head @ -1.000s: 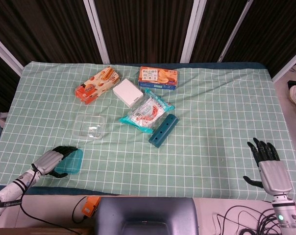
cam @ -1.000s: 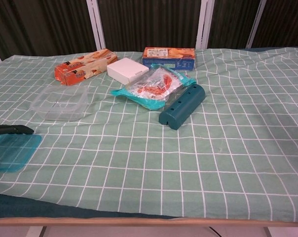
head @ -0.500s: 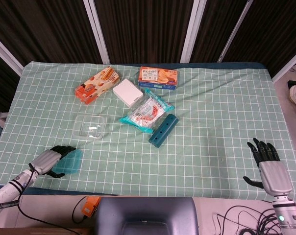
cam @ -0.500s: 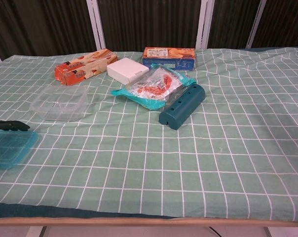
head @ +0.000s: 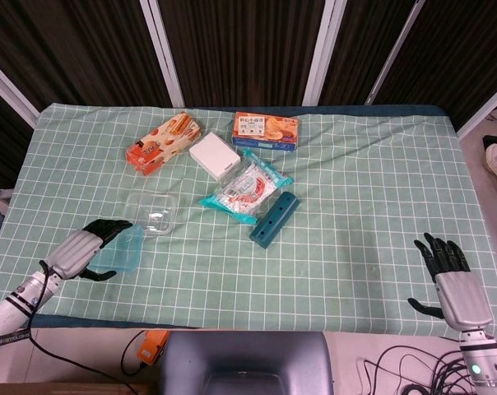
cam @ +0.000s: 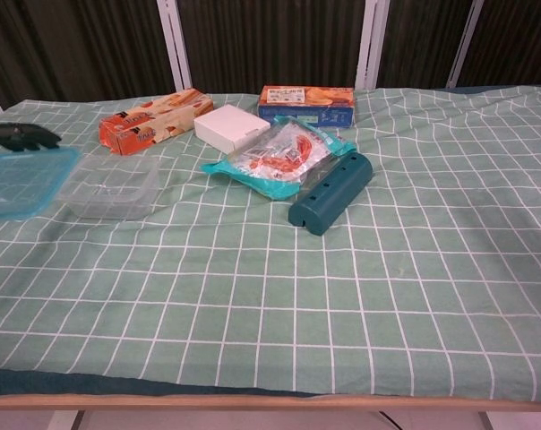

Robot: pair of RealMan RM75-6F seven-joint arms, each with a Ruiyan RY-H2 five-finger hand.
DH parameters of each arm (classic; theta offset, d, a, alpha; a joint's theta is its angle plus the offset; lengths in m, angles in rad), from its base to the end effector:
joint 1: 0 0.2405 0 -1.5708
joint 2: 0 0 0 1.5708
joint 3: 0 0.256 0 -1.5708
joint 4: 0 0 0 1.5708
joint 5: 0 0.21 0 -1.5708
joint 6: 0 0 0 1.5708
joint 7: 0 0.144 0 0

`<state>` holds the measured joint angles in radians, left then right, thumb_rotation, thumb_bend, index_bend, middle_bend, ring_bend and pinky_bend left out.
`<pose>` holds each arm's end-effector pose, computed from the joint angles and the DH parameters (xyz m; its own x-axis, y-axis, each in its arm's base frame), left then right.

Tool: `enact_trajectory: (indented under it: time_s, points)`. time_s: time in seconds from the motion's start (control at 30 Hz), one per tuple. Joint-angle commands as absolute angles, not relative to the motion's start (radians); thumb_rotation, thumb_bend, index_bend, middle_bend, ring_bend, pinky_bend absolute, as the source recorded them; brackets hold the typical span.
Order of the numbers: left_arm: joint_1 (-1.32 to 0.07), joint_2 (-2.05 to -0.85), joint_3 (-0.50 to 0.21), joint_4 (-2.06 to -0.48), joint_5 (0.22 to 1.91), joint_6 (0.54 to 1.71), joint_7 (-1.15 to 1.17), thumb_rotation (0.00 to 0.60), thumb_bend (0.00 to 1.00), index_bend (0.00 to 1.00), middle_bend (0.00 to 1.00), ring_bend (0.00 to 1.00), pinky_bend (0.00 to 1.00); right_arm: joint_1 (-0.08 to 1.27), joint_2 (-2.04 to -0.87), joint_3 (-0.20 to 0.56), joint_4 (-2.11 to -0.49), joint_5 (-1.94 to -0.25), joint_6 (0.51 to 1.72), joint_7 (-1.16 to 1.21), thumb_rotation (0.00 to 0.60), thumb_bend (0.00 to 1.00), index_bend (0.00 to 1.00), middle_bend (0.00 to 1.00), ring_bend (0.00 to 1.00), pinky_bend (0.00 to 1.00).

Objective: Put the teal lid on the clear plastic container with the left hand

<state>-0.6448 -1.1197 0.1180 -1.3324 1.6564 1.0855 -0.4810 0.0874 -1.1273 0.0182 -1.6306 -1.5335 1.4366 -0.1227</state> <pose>-0.2664 0.3180 0.1196 0.4462 0.3526 0.8225 0.8541 -0.4421 -0.2738 -0.3068 -0.1742 0.1421 0.4866 -0.0771 0.8702 -0.8736 -0.0547 0.4836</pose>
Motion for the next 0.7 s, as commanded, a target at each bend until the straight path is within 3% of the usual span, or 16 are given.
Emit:
enact_trajectory:
  time_s: [0.03, 0.33, 0.7]
  points:
    - [-0.76, -1.045, 0.032, -1.443, 1.568, 0.921, -0.428, 0.6, 0.25, 0.0, 0.54, 0.58, 0.58, 0.088, -1.127, 0.019, -1.631, -1.532, 1.436, -0.122, 0.6, 0.16, 0.0, 0.0, 0.0, 0.0]
    - [-0.894, -1.136, -0.039, -1.309, 1.428, 0.656, -0.369, 0.6, 0.26, 0.0, 0.54, 0.58, 0.58, 0.099, -1.131, 0.037, -1.632, -1.492, 1.412, -0.13, 0.6, 0.16, 0.0, 0.0, 0.0, 0.0]
    - [-0.925, -1.224, -0.048, -1.188, 1.406, 0.583, -0.35, 0.6, 0.26, 0.0, 0.54, 0.58, 0.58, 0.109, -1.129, 0.044, -1.635, -1.467, 1.39, -0.135, 0.6, 0.16, 0.0, 0.0, 0.0, 0.0]
